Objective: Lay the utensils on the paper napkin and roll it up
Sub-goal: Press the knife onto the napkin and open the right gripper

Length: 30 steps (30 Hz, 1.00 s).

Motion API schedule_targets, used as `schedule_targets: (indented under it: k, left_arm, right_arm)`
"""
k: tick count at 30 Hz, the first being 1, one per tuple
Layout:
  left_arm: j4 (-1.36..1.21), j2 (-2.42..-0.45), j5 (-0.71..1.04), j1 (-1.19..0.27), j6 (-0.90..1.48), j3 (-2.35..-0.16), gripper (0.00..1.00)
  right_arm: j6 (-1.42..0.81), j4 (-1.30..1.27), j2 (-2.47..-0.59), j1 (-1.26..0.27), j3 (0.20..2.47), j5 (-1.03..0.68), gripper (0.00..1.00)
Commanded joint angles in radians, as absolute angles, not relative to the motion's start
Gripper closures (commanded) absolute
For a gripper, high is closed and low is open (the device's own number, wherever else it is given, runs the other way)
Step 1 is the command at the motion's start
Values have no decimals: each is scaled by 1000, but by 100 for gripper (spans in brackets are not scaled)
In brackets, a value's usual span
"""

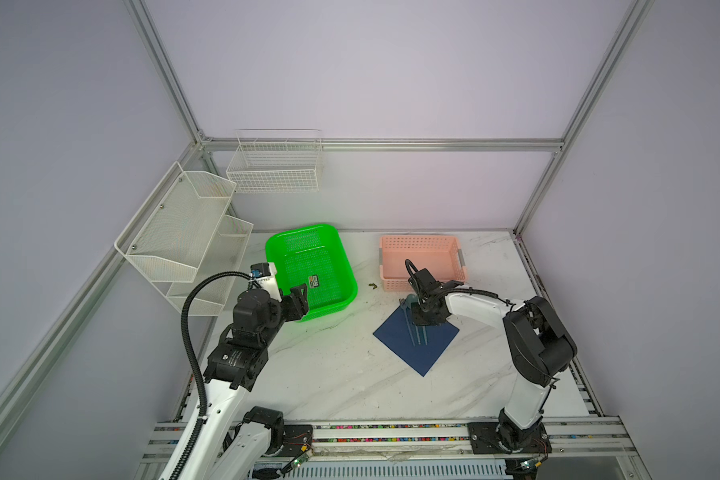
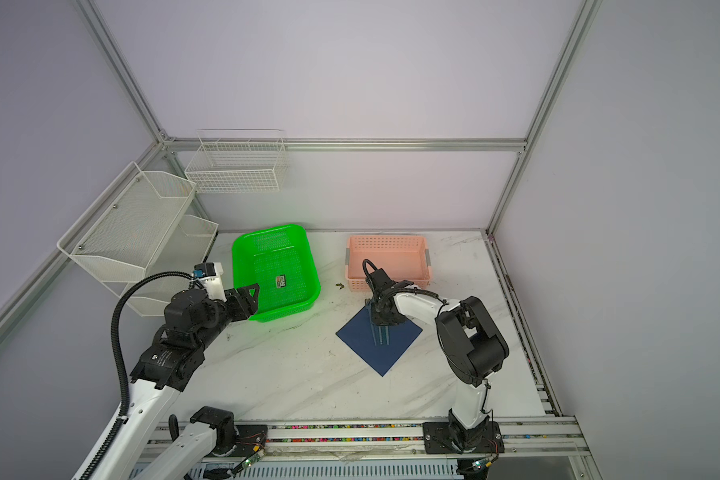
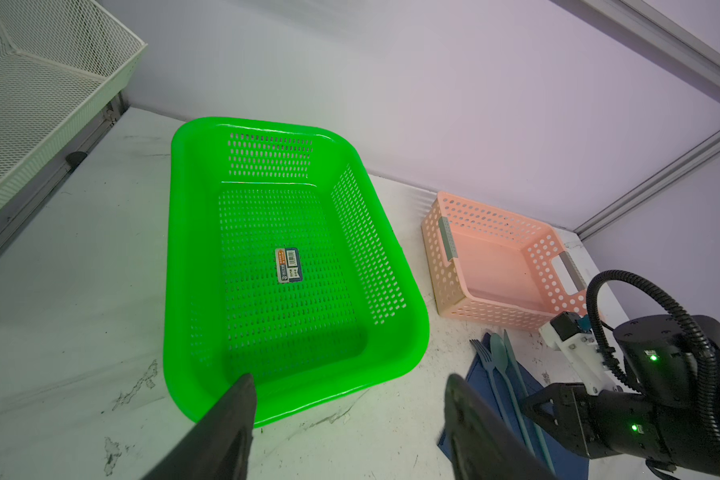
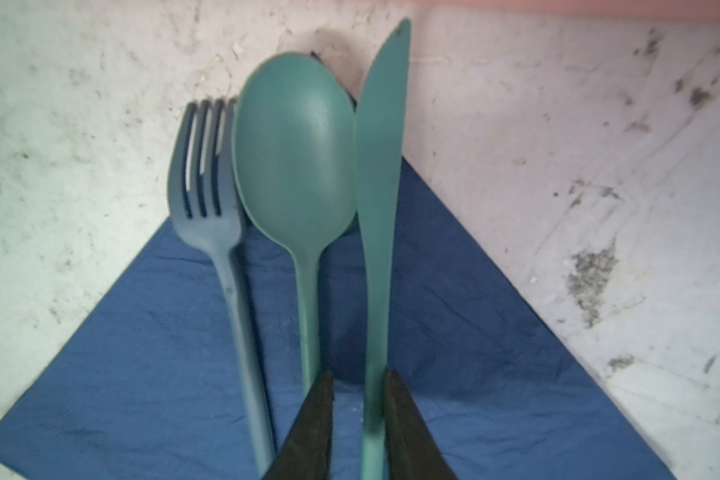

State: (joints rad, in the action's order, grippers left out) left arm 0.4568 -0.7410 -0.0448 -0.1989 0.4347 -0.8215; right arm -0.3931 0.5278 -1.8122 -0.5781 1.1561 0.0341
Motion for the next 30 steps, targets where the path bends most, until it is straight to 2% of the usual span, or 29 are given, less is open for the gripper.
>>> schedule_targets:
  k: [1, 17, 24, 30]
  left_arm:
    - [437, -737, -9, -207, 419, -805, 29]
    - [440, -746, -25, -232, 410, -819, 28]
    - [445, -739, -20, -238, 415, -824, 28]
    - [443, -747, -32, -299, 403, -825, 28]
  right_arm:
    - [-406, 557, -1790, -586, 1182, 43, 71]
    - [-397, 540, -1772, -588, 1177, -11, 66]
    - [-431, 574, -1703, -588, 1186, 82, 67]
    - [-446, 585, -1684, -581, 1151, 192, 73]
